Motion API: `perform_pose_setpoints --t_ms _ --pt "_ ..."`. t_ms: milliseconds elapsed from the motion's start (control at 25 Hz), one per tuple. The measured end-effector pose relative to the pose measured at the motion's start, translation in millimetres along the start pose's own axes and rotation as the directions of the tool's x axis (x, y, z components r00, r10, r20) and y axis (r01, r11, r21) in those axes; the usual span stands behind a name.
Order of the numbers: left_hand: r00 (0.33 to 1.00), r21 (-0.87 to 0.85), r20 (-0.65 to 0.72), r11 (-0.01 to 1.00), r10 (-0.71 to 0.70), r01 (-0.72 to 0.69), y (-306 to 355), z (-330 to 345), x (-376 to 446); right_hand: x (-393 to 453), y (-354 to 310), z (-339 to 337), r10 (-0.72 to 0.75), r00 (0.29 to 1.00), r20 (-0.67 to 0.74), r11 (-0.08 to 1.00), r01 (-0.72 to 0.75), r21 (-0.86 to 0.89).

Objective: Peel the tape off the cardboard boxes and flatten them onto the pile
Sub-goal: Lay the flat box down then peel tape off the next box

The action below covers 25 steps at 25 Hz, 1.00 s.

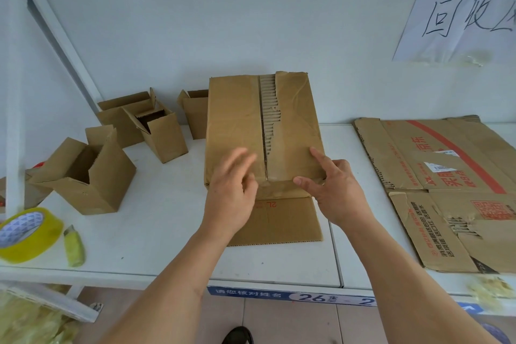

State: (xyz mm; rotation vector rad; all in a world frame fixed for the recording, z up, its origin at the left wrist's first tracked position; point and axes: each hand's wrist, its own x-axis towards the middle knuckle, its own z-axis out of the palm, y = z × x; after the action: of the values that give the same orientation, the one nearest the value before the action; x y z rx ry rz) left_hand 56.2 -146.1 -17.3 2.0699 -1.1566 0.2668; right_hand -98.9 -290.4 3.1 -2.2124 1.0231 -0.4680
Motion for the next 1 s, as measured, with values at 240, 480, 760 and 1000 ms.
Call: perform_pose_setpoints --t_ms 240,480,760,1000 --pt "0.997 0.122 0.012 0.99 -0.08 0.078 2.9 6.7 5.1 -1.2 -2.2 6.6 -0.025 1.0 -0.012 1.0 0.025 0.004" --pt "0.993 0.088 0.023 0.99 -0.113 0.111 0.6 -7.8 6.7 -4.2 -3.4 7.4 -0.113 0.992 -0.054 0.984 0.105 -0.146" --pt "0.858 -0.3 0.233 0.805 -0.459 0.512 -16.2 -32.4 8.2 4.3 -5.0 -1.3 -0.111 0.983 0.148 0.992 0.101 0.078" --pt "0.851 -0.122 0.373 0.89 -0.368 0.439 6.5 -62.0 -25.7 -46.8 -19.7 -48.2 -0.011 0.994 0.112 0.99 0.026 -0.135"
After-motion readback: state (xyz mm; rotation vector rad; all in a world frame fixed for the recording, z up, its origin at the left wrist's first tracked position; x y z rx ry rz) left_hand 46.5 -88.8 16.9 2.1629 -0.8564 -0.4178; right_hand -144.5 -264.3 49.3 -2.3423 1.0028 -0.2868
